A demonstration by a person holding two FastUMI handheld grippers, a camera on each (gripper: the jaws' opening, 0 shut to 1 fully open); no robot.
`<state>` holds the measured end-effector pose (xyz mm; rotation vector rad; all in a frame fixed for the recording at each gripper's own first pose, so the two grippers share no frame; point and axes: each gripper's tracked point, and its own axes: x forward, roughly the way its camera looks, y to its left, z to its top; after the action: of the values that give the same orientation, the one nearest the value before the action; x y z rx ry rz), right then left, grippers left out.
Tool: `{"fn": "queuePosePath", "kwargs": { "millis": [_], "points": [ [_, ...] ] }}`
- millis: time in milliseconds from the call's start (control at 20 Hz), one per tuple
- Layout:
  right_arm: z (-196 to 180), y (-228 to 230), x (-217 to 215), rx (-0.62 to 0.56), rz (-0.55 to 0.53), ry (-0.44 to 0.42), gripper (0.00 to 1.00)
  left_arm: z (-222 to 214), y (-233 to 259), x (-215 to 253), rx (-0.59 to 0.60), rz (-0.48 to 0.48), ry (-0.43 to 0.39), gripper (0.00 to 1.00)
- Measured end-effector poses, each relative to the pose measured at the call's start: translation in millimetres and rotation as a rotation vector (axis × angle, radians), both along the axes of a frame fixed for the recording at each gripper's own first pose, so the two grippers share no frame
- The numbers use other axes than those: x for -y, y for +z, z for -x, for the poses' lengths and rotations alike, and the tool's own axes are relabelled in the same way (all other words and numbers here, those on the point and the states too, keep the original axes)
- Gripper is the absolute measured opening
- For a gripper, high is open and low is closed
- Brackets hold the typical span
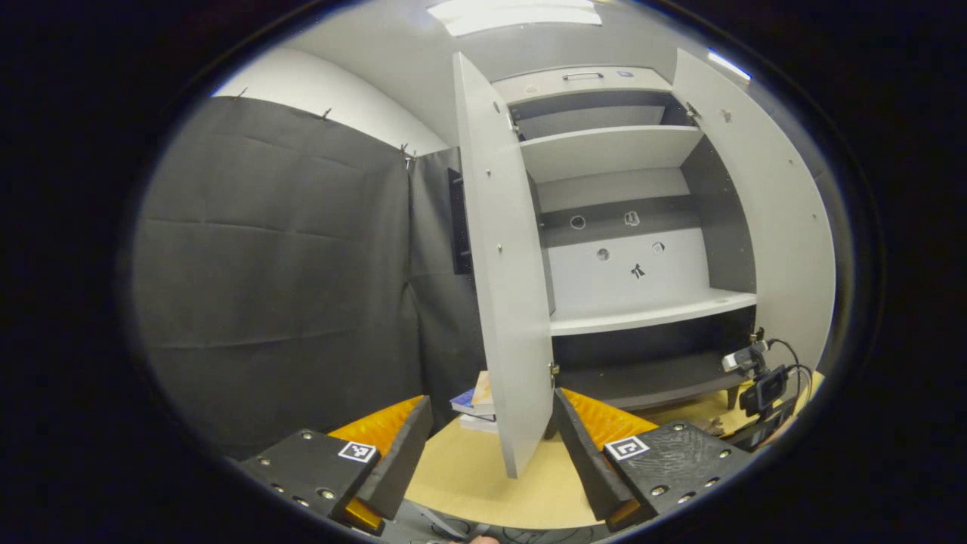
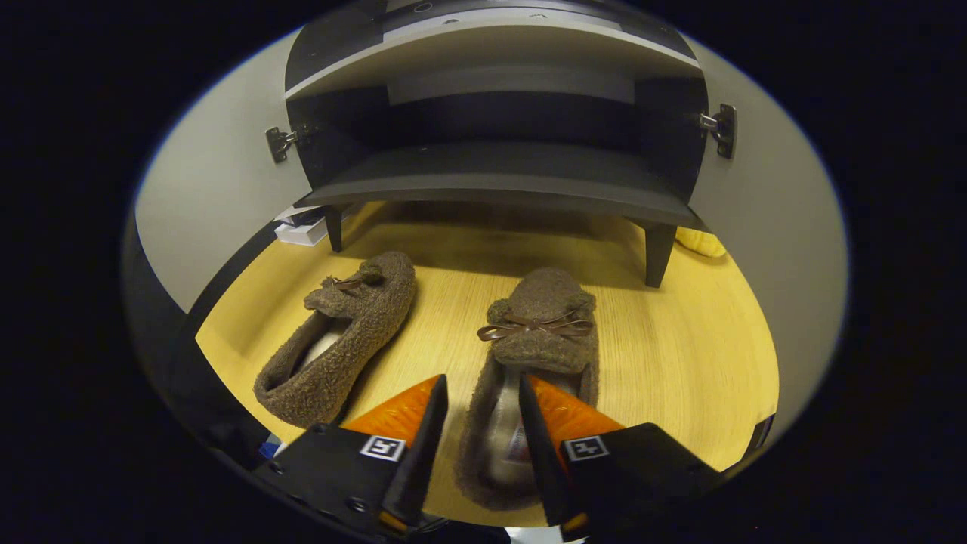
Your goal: Grab one shoe with the right hand and put it into the shoe cabinet, grab the other shoe with the left hand and put it into the shoe cabinet; then close the right door with the right hand and the left door with the left hand.
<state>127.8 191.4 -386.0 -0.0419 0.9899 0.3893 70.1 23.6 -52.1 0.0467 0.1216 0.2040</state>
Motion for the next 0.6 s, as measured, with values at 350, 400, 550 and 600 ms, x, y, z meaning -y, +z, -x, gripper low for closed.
{"fn": "queuePosePath", "kwargs": {
  "millis": [350,400,550,600],
  "points": [
    [-4.8,-15.8,3.2,0.004,0.097,0.042,0.19,1.4,1.0,0.2,0.005,0.0,-0.003,1.0],
    [-5.1,-12.5,0.6,0.005,0.085,0.043,0.1,1.1,1.8,0.4,0.008,0.001,-0.005,1.0],
    [-6.4,1.0,3.8,0.03,0.037,0.008,0.02,1.9,3.3,1.3,0.015,0.001,-0.014,1.0],
    [-7.4,2.7,5.0,0.03,0.022,0.003,0.01,1.8,4.2,1.8,0.018,0.002,-0.016,1.0]
  ]
}}
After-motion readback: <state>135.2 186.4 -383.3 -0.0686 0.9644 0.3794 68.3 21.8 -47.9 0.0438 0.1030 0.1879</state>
